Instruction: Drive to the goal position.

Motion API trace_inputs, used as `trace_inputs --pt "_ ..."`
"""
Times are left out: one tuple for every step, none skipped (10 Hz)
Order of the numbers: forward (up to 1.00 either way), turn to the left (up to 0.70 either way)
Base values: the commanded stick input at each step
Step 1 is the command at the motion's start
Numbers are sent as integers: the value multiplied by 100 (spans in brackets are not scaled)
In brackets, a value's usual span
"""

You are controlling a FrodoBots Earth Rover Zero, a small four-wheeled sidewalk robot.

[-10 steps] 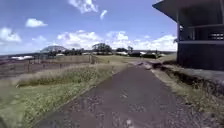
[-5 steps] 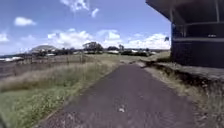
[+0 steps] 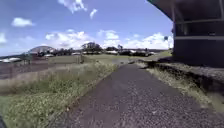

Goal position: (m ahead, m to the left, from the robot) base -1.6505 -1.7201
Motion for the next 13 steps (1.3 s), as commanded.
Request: trace_inputs --pt "5 0" --pt "5 -4" --pt "6 -12" --pt "5 -10" --pt "5 -10" --pt "5 -10" --pt "5 -10" --pt "5 -10" --pt "5 -10" --pt "5 -10" --pt "5 -10" --pt "5 -10" --pt "5 -10"
